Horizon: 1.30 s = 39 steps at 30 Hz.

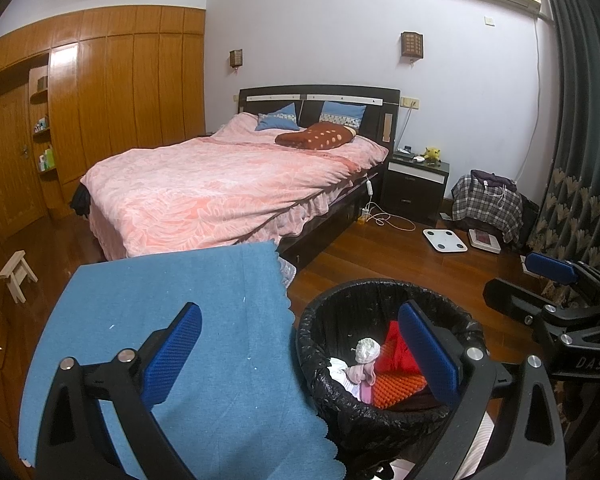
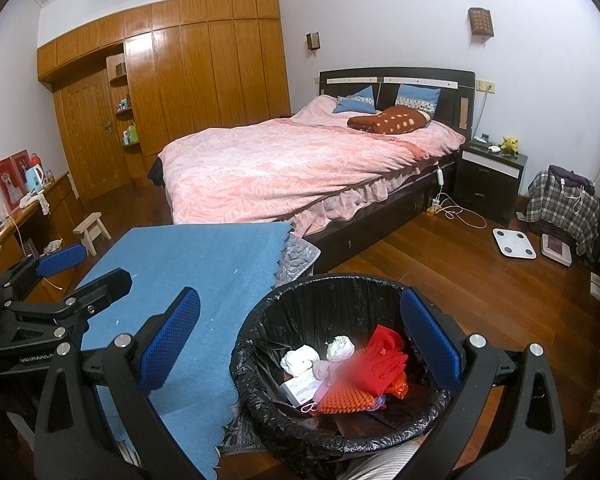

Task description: Collect trash

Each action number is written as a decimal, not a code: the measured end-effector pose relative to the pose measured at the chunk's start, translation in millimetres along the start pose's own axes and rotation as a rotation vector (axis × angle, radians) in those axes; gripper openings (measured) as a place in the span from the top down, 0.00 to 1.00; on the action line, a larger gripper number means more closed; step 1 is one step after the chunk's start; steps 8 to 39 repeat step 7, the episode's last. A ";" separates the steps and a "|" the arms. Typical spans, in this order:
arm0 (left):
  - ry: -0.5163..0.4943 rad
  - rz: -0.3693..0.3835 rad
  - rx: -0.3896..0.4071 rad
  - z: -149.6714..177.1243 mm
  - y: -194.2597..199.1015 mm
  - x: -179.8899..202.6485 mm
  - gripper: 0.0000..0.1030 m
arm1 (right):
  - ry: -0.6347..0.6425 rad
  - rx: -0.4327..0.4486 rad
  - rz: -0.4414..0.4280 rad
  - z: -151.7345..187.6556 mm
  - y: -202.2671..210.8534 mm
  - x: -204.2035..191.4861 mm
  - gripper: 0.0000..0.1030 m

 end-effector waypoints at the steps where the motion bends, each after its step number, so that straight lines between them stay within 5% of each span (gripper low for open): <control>1: 0.000 -0.001 -0.001 0.9 0.7 -0.2 0.06 | 0.000 0.000 0.000 -0.1 0.0 0.1 0.05; 39: 0.005 0.000 -0.004 6.1 4.2 -2.9 0.06 | 0.001 -0.005 -0.001 4.1 -0.4 -2.2 0.05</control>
Point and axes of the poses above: each gripper's, at about its wrist camera, not at the fingertips, and y roughly against the way its jaws point, x to its right, z to its underside, the point moved 6 cm from there along -y, roughly the way its jaws point, and after that the axes turned 3 degrees about z, right-handed, at the moved point
